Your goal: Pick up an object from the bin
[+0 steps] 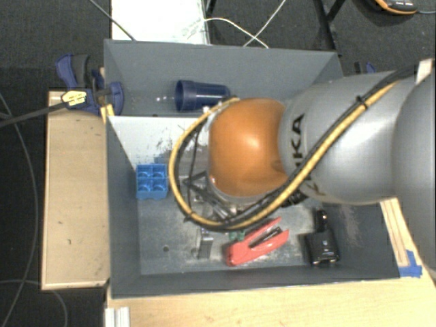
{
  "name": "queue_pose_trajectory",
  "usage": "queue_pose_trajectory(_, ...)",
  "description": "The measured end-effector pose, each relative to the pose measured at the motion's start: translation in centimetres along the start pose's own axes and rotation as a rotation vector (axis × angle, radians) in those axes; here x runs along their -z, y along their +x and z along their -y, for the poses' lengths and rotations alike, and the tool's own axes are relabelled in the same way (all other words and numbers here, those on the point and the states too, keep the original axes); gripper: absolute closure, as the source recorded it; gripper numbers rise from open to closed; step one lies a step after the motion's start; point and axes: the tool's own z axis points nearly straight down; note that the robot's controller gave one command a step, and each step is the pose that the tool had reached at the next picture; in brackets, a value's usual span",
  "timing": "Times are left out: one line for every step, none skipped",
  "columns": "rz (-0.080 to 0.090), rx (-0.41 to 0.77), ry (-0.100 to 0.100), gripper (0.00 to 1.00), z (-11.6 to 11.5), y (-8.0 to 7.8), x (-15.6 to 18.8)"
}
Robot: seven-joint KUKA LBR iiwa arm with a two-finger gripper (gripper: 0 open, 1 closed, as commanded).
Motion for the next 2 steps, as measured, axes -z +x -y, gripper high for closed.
queue_pose_trajectory(0.008,-0.008,-0.002,0.0,0.1,-0.2,0.5)
queue_pose_trajectory(0.008,0.239,-0.001,0.0,12.6,-2.1,-9.4)
